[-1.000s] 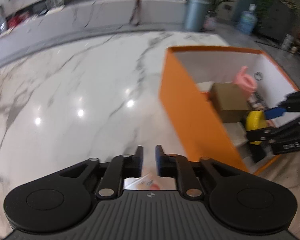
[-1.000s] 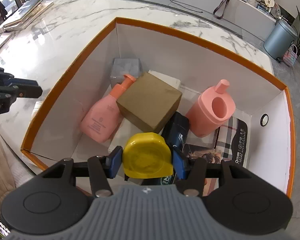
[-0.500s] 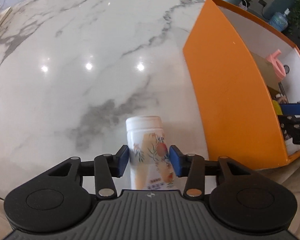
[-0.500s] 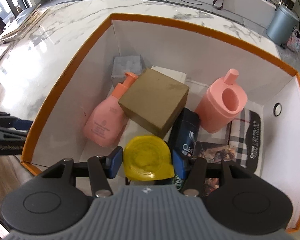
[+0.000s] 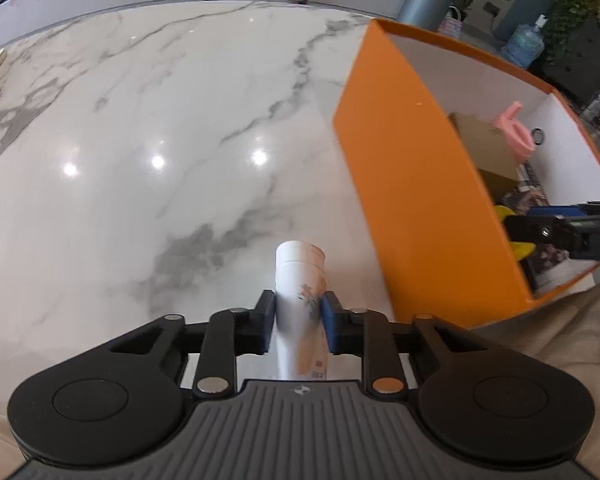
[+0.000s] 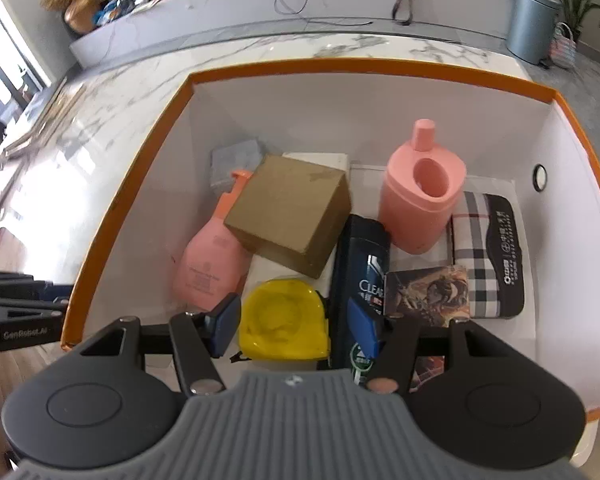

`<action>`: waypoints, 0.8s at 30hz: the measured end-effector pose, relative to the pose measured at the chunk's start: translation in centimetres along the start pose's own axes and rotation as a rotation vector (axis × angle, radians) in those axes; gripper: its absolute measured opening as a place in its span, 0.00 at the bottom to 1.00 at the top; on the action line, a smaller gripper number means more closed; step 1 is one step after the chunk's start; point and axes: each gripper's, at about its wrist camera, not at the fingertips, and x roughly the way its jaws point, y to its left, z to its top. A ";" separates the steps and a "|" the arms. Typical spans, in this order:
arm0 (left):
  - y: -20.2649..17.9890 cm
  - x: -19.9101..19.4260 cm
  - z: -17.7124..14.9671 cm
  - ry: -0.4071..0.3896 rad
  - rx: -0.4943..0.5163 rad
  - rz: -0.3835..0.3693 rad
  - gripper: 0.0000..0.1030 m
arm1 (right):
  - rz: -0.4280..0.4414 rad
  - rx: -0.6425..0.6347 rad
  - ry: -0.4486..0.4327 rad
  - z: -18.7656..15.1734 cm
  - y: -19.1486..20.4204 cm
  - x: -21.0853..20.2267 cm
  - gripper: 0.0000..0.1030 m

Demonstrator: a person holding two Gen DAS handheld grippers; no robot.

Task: Organize rigid objects
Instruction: 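Lift the canister with the left tool while the right tool releases the tape measure, then carry the canister into the box and open the left tool to release it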

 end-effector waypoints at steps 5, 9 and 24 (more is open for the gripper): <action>-0.4 0.0 -0.2 -0.017 0.012 0.001 0.26 | 0.002 0.006 -0.021 -0.3 0.0 -0.4 0.58; -0.9 -2.0 0.0 -0.079 0.026 -0.013 0.24 | 0.005 -0.013 -0.041 -0.5 0.4 -0.9 0.58; -6.9 -8.9 3.7 -0.296 0.190 -0.091 0.24 | -0.027 -0.043 -0.139 -0.9 1.1 -3.8 0.57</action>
